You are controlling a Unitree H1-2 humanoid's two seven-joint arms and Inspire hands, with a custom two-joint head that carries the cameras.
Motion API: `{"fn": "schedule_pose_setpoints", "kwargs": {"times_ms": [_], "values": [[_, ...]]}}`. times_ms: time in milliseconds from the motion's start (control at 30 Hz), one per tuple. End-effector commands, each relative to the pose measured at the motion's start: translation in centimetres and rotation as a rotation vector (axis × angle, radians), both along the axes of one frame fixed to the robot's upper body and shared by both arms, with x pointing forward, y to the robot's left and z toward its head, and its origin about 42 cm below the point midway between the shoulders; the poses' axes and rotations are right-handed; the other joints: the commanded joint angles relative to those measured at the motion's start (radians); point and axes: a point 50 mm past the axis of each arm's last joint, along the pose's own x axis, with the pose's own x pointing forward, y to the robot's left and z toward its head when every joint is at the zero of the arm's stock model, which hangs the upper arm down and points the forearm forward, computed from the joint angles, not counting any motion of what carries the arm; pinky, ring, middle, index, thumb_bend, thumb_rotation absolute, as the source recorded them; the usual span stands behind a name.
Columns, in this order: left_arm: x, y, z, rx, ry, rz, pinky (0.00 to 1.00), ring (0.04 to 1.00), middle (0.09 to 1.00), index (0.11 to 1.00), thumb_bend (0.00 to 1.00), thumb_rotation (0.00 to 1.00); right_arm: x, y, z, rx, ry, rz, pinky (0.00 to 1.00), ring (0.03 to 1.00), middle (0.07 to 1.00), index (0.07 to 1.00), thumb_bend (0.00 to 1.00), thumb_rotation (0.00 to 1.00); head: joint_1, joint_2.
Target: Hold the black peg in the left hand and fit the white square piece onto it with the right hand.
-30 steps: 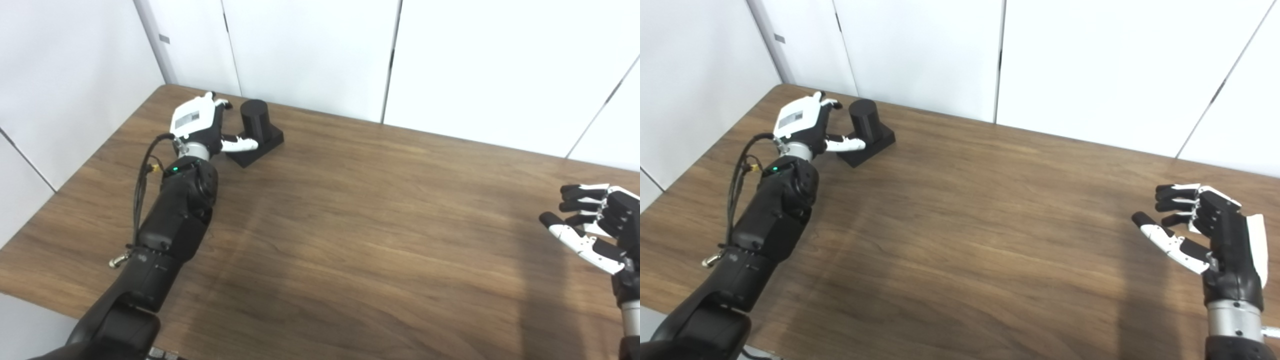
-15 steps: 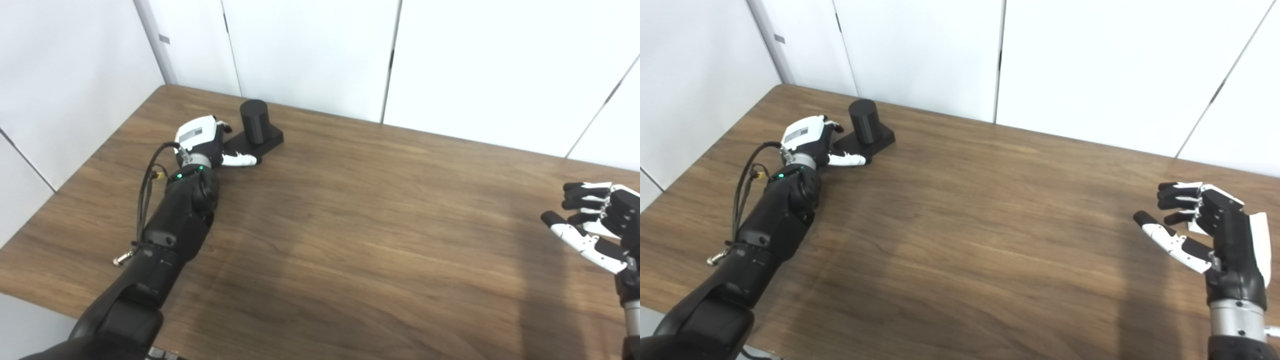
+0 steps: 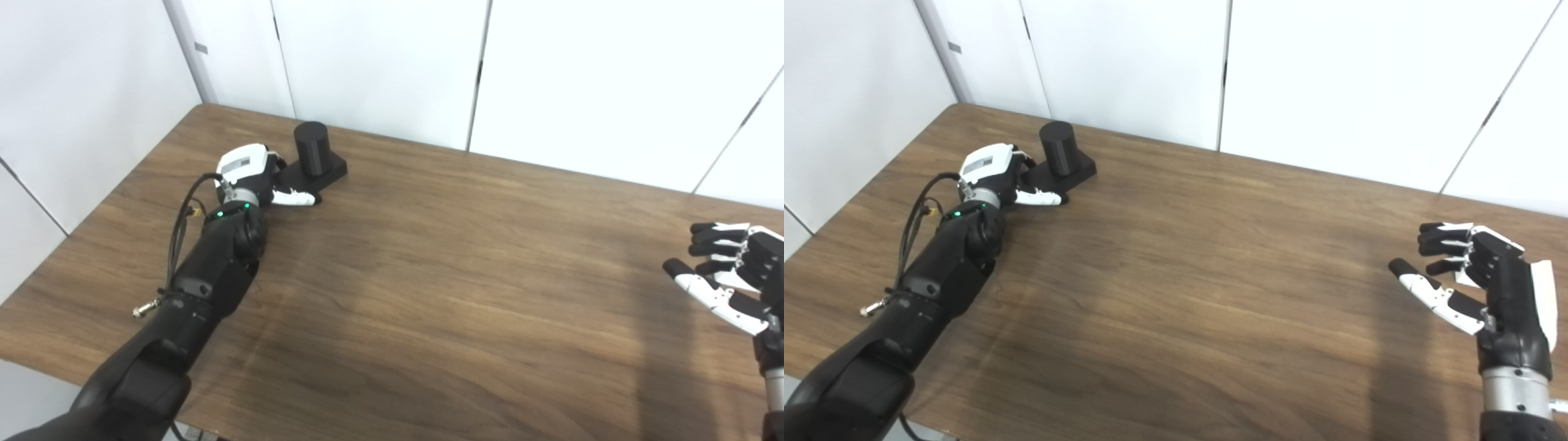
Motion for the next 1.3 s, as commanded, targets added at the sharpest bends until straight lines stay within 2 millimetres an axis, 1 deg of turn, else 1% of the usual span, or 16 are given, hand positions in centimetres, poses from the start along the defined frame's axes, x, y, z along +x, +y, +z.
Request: {"fn": "schedule_pose_setpoints", "kwargs": {"times_ms": [0,133,200,333,533,700,833,933,1000,1100,1267], "values": [[1.0,1.0,2.5,0.045,-0.054,-0.017,0.86,1.0,0.959,0.729,0.84,0.41,0.0,0.1,1.7,-0.005,-0.07,0.01,0.45,0.572,0.644,0.49,0.49,0.12,0.001,0.003],[1.1,1.1,2.9,0.061,-0.044,-0.044,0.84,0.992,0.942,0.703,0.82,0.39,0.0,0.1,1.6,-0.009,-0.073,0.008,0.46,0.574,0.64,0.49,0.49,0.12,0.002,0.005],[1.1,1.2,3.4,0.066,-0.038,-0.061,0.81,0.979,0.926,0.676,0.79,0.36,0.0,0.0,1.6,-0.015,-0.075,0.005,0.45,0.569,0.643,0.49,0.49,0.12,0.001,0.005],[1.4,1.7,4.0,0.089,-0.014,-0.079,0.78,0.957,0.904,0.633,0.78,0.32,0.0,-0.2,1.6,-0.011,-0.071,0.004,0.47,0.585,0.655,0.491,0.49,0.12,-0.001,0.006],[2.0,2.3,4.8,0.143,0.046,-0.115,0.8,0.954,0.895,0.628,0.78,0.32,0.0,-0.2,1.7,-0.017,-0.077,0.003,0.45,0.571,0.647,0.49,0.49,0.12,-0.004,0.01],[2.5,2.6,5.3,0.175,0.092,-0.134,0.84,0.968,0.909,0.64,0.79,0.33,-0.2,-0.2,1.8,-0.018,-0.069,-0.006,0.45,0.575,0.651,0.49,0.49,0.12,-0.006,0.012],[2.9,2.9,5.3,0.186,0.12,-0.139,0.84,0.974,0.91,0.645,0.8,0.32,-0.3,-0.1,2.0,-0.014,-0.06,-0.01,0.46,0.583,0.654,0.491,0.49,0.12,-0.012,0.014],[2.7,2.8,5.1,0.207,0.149,-0.159,0.84,0.973,0.916,0.658,0.8,0.33,-0.4,-0.1,2.1,-0.006,-0.056,-0.015,0.45,0.578,0.652,0.491,0.49,0.12,-0.015,0.016],[2.6,2.7,4.8,0.214,0.16,-0.173,0.82,0.966,0.918,0.664,0.8,0.34,-0.5,-0.1,2.2,-0.003,-0.053,-0.018,0.45,0.575,0.649,0.491,0.49,0.12,-0.015,0.016],[2.4,2.6,4.4,0.206,0.148,-0.204,0.79,0.95,0.903,0.626,0.8,0.29,-0.6,0.0,2.3,0.002,-0.044,-0.027,0.46,0.584,0.65,0.491,0.49,0.12,-0.017,0.015],[2.3,2.5,4.4,0.194,0.125,-0.24,0.79,0.945,0.876,0.59,0.76,0.24,-0.6,0.0,2.6,0.0,-0.043,-0.029,0.46,0.589,0.656,0.491,0.49,0.12,-0.018,0.015]]}}
